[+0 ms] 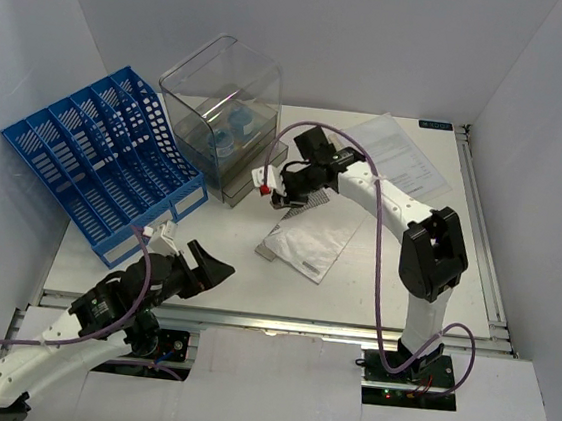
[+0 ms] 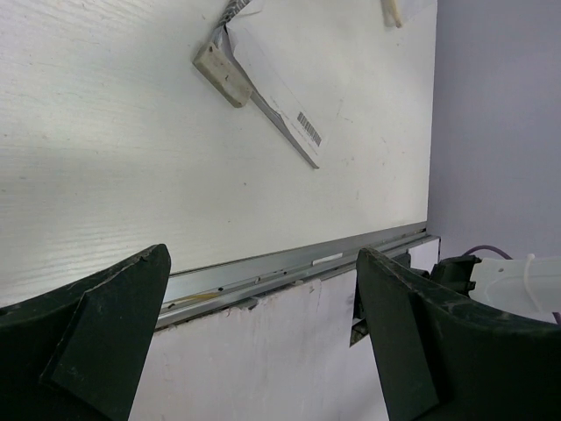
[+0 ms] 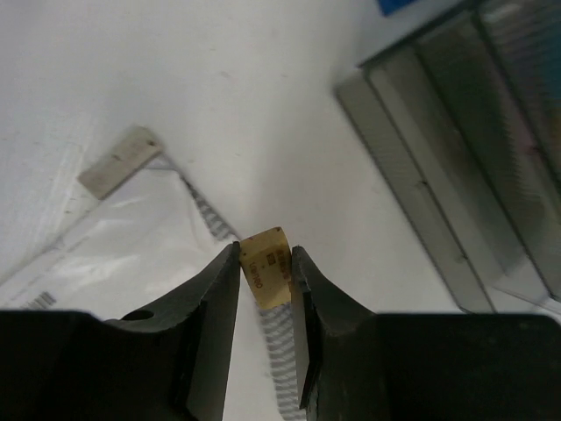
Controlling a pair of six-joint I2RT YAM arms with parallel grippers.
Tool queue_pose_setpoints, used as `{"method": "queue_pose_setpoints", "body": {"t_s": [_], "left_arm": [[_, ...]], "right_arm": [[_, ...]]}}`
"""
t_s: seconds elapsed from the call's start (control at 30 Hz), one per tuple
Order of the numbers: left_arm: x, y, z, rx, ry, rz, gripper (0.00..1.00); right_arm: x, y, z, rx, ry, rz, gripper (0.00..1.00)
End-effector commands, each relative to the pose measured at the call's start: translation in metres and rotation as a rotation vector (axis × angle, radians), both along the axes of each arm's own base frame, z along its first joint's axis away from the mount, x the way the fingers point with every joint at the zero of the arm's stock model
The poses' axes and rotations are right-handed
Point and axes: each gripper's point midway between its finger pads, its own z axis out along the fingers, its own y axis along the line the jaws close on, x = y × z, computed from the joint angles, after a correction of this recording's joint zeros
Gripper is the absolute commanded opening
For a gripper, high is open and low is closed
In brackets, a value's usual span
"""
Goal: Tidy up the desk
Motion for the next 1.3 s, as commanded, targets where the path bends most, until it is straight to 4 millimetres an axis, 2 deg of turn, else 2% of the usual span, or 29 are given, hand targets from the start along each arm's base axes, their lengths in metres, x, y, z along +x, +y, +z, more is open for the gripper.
{"method": "queue_pose_setpoints", "body": {"t_s": [0.0,0.1,0.27,0.43,0.5,0.67,0.97,1.07,1.2,1.27], "left_arm": [[0.006,-0.016,-0.001,-0.045,0.018,-0.017,0.98],[0.009,-0.021,-0.014,-0.027,0.056,-0.007,0.98],[0.017,-0.024,-0.027,-0.008,0.116,0.048,0.98],[0.024,-0.027,-0.033,0.018,0.137,0.066,0.98],[0.026,-0.029,-0.035,0.021,0.141,0.071,0.98],[0.026,-0.029,-0.042,0.018,0.158,0.083,0.98],[0.032,-0.032,-0.05,-0.006,0.191,0.128,0.97],[0.033,-0.036,-0.052,0.0,0.201,0.123,0.97],[0.034,-0.04,-0.055,0.005,0.215,0.116,0.97],[0.035,-0.041,-0.054,0.004,0.218,0.116,0.97]], "right_arm": [[0.039,0.014,0.021,0.057,-0.042,-0.079,0.16],[0.078,0.033,0.035,0.115,-0.138,-0.136,0.18],[0.124,0.056,0.047,0.183,-0.284,-0.194,0.23],[0.149,0.07,0.037,0.223,-0.355,-0.215,0.23],[0.158,0.073,0.039,0.252,-0.401,-0.228,0.23],[0.165,0.076,0.02,0.259,-0.443,-0.222,0.27],[0.164,0.073,-0.019,0.244,-0.42,-0.249,0.44],[0.165,0.068,-0.034,0.228,-0.411,-0.274,0.56],[0.167,0.067,-0.034,0.243,-0.414,-0.307,0.74],[0.167,0.066,-0.028,0.253,-0.404,-0.323,0.75]]}}
